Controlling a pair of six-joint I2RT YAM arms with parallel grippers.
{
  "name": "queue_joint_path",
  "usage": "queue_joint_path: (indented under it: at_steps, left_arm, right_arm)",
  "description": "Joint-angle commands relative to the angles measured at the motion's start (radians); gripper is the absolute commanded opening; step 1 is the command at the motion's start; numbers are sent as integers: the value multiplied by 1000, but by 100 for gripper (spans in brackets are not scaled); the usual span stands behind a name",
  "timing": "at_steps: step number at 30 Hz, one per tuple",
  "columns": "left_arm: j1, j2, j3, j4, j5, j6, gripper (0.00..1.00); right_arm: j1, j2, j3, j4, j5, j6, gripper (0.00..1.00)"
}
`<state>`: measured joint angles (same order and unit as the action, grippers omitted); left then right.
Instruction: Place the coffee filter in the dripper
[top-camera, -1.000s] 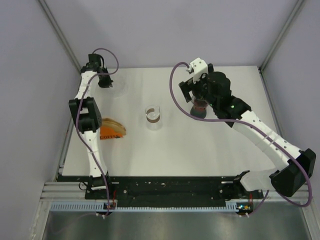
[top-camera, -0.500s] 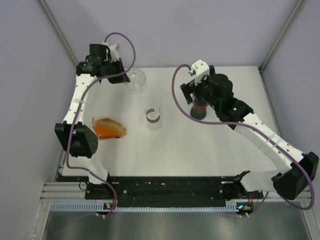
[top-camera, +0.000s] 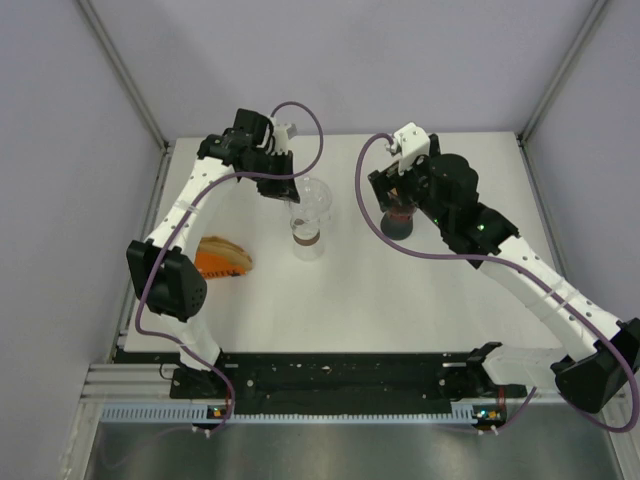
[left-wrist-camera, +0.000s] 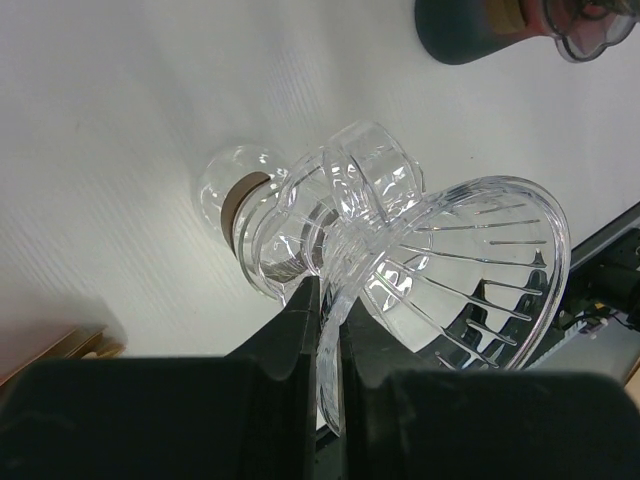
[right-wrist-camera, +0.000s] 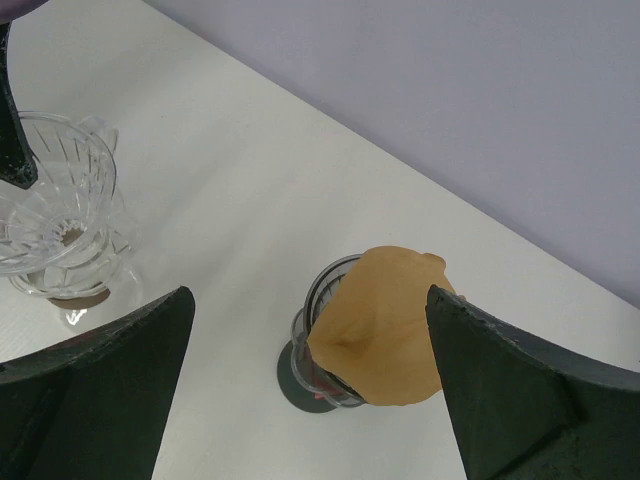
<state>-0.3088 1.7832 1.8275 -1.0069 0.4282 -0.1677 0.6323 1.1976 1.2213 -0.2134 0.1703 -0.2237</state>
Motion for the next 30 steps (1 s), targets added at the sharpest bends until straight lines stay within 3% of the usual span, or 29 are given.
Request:
queue_joint_path:
  at_steps: [1, 21, 23, 27, 30]
  left_arm:
    - [-6, -19, 10, -12, -20, 42, 0]
    - [34, 65, 33, -75, -9, 79, 0]
    - [34, 61, 39, -75, -11, 85, 11]
    - [37, 36, 62, -78, -11, 94, 54]
    - [43, 18, 105, -91, -16, 109, 68]
  right_arm:
    - [-5, -27, 3, 19, 20, 3, 99]
    - [-5, -16, 10, 20, 21, -2, 99]
    - [-5, -15, 12, 19, 20, -2, 99]
    - [-5, -12, 15, 17, 12, 1, 99]
    - [-3, -12, 23, 17, 5, 4, 99]
